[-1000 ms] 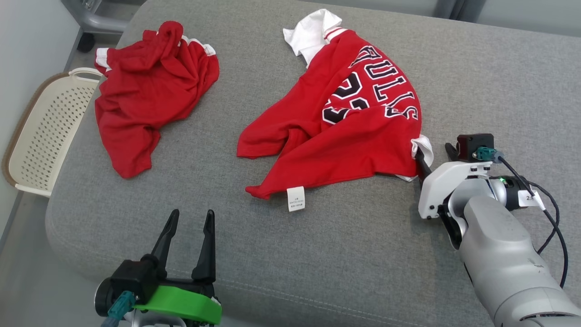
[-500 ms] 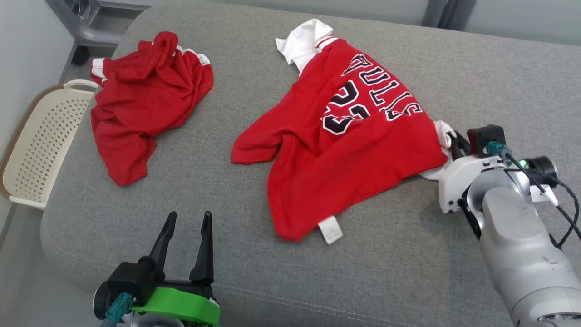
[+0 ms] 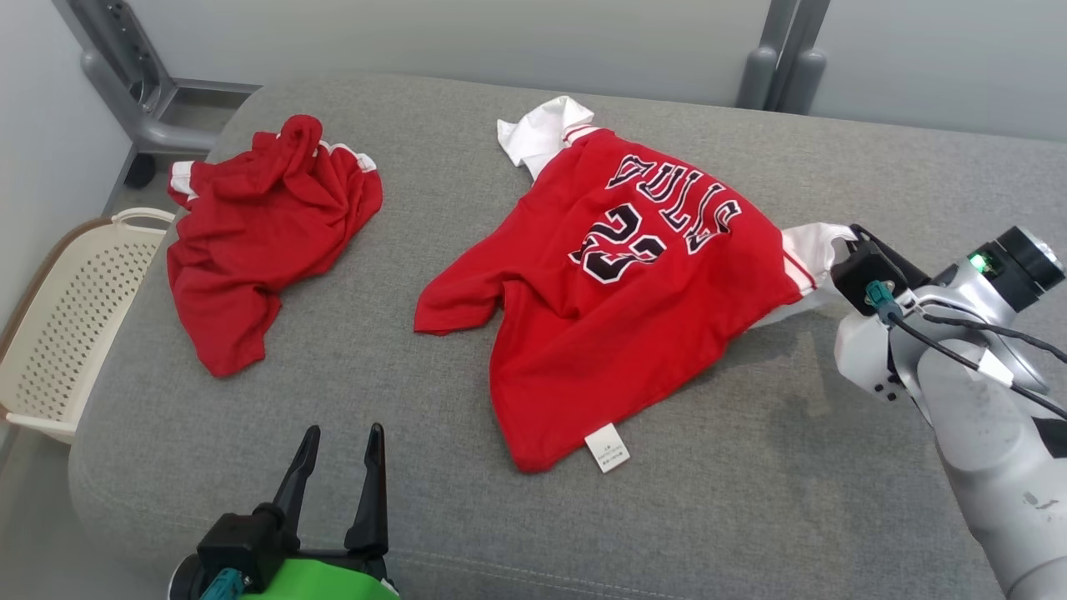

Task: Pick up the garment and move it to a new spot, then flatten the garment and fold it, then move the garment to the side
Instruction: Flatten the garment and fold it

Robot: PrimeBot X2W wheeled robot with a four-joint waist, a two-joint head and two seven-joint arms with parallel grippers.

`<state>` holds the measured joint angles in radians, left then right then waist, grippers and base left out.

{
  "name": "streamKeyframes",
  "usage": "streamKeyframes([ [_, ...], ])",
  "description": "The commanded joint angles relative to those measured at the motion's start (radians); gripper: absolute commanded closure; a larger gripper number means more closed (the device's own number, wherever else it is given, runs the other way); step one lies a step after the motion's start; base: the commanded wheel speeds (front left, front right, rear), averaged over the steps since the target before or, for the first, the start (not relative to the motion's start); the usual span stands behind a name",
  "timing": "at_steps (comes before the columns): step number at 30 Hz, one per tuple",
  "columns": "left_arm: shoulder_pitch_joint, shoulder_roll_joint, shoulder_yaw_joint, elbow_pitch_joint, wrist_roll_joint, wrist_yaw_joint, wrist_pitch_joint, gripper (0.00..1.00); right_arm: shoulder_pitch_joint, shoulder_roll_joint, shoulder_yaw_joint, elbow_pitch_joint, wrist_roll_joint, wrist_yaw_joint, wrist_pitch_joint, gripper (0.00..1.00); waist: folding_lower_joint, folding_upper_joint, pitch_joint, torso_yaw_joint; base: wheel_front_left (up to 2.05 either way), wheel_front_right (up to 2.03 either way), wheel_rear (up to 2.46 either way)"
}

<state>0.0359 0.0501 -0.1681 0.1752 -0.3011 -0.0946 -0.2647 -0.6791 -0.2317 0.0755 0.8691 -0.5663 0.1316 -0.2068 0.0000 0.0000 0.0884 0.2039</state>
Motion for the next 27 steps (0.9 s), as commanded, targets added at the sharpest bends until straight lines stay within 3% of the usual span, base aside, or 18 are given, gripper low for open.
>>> streamKeyframes([
  [1, 0.011, 0.001, 0.003, -0.002, 0.001, 0.005, 0.000, 0.00, 0.029, -0.018, 0.008, -0.019, -0.005, -0.002, 0.003, 1.00, 0.0000, 0.0000, -0.015, -0.017, 0.00, 0.00, 0.00],
  [9, 0.022, 0.001, 0.020, -0.003, 0.003, -0.004, 0.000, 0.00, 0.250, -0.123, 0.077, -0.165, 0.031, -0.002, 0.076, 1.00, 0.0000, 0.0000, -0.024, -0.065, 0.00, 0.00, 0.00],
  [20, 0.004, 0.001, 0.030, -0.012, 0.006, 0.001, 0.000, 0.00, 0.396, -0.080, 0.254, -0.253, 0.199, -0.002, 0.103, 1.00, 0.0000, 0.0000, -0.007, -0.122, 0.00, 0.00, 0.00],
  [21, 0.002, 0.001, 0.029, -0.013, 0.007, 0.002, 0.000, 0.00, 0.405, -0.073, 0.277, -0.262, 0.221, -0.002, 0.106, 0.86, 0.0000, 0.0000, -0.007, -0.127, 0.00, 0.00, 0.00],
  [22, 0.000, 0.001, 0.029, -0.014, 0.006, 0.002, 0.000, 0.00, 0.412, -0.073, 0.300, -0.270, 0.241, -0.002, 0.117, 0.15, 0.0000, 0.0000, -0.007, -0.132, 0.00, 0.00, 0.00],
  [23, -0.003, 0.001, 0.030, -0.011, 0.007, 0.001, 0.000, 0.00, 0.417, -0.075, 0.318, -0.276, 0.263, -0.002, 0.131, 0.00, 0.0000, 0.0000, -0.007, -0.135, 0.00, 0.00, 0.00],
  [27, -0.009, 0.001, 0.033, -0.004, 0.006, -0.003, 0.000, 0.00, 0.431, -0.073, 0.326, -0.330, 0.381, -0.002, 0.169, 0.00, 0.0000, 0.0000, -0.010, -0.148, 0.00, 0.00, 0.00],
])
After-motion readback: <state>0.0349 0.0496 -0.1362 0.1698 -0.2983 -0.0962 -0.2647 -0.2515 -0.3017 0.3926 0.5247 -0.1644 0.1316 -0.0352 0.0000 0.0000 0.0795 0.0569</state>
